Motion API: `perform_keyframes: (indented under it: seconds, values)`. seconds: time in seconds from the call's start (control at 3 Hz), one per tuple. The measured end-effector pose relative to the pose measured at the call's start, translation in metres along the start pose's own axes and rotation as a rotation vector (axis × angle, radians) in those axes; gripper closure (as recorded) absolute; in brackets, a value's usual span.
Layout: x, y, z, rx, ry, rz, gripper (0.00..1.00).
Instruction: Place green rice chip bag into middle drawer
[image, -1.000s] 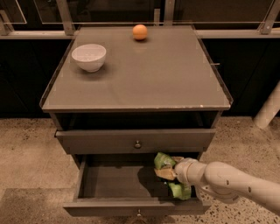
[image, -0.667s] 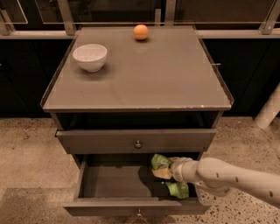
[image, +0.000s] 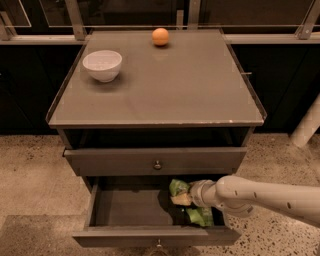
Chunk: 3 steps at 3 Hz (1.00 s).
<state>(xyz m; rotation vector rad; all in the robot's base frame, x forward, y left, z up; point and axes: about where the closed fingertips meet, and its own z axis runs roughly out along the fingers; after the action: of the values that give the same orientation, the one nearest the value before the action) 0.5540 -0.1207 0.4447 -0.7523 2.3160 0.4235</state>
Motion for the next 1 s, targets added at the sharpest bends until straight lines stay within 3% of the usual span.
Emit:
perform_keyframes:
  seconds: [1.0]
  values:
    - [0.0, 0.0, 0.0, 0.0, 0.0, 0.0, 0.13]
